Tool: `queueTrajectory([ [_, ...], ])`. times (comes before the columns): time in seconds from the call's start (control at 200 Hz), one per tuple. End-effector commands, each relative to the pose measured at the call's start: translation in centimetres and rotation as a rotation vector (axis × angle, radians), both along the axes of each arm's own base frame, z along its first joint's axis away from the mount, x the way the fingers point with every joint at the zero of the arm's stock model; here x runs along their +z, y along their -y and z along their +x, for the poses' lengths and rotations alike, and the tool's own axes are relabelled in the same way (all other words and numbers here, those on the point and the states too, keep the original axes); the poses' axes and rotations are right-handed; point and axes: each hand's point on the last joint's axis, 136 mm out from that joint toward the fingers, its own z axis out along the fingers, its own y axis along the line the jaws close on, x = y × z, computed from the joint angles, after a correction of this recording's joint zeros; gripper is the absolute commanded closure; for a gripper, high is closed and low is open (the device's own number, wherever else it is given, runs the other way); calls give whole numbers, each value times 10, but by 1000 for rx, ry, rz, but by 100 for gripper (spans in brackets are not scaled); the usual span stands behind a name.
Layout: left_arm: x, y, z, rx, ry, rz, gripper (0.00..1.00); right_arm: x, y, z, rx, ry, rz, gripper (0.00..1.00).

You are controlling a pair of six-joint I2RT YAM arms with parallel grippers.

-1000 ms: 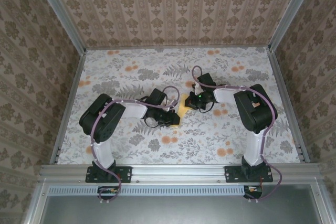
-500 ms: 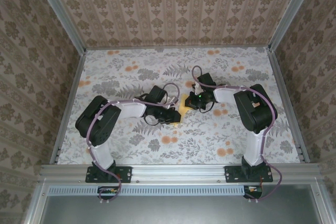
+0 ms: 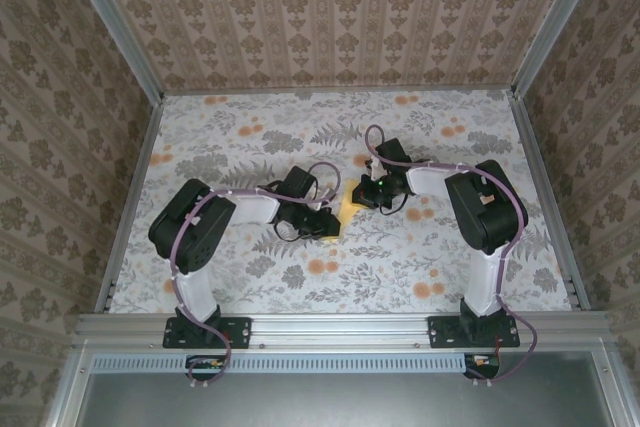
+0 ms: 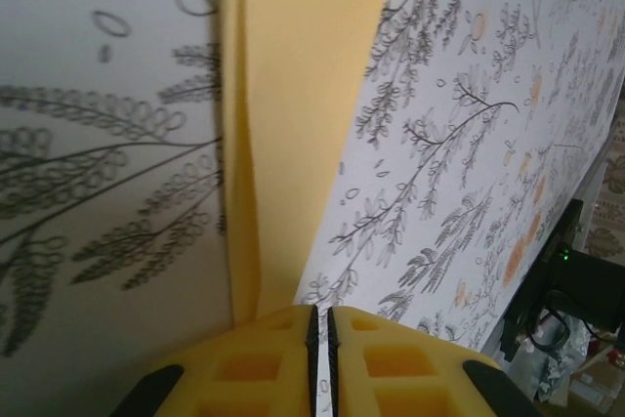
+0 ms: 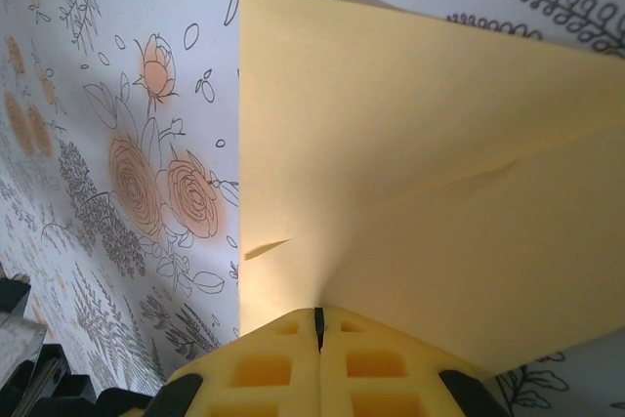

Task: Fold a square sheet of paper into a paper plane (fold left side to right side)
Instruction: Fold the wing for the fifth time at the center of the table.

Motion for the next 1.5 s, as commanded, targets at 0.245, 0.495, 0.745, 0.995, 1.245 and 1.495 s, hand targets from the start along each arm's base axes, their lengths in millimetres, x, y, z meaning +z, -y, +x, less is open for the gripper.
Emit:
queueTrajectory([
  [0.245,-22,-17,-12,22,-52,49,90,-35,25,-19,-14,-107,-158,100],
  [0.495,-21,-33,-31,8,-75,80,95,-36,26,-18,-13,-110,-168,100],
  [0.745,5,-29,-23,8,-30,26,96,-35,25,-17,-11,-110,-163,100],
  [0.995,41,6,6,-42,54,-67,96,-35,25,-17,-11,-109,-160,100],
  [1.245,16,21,17,-60,30,-57,96,-35,24,-17,-10,-111,-154,100],
  [1.495,-7,11,12,-50,5,7,96,-35,24,-18,-7,-113,-157,100],
])
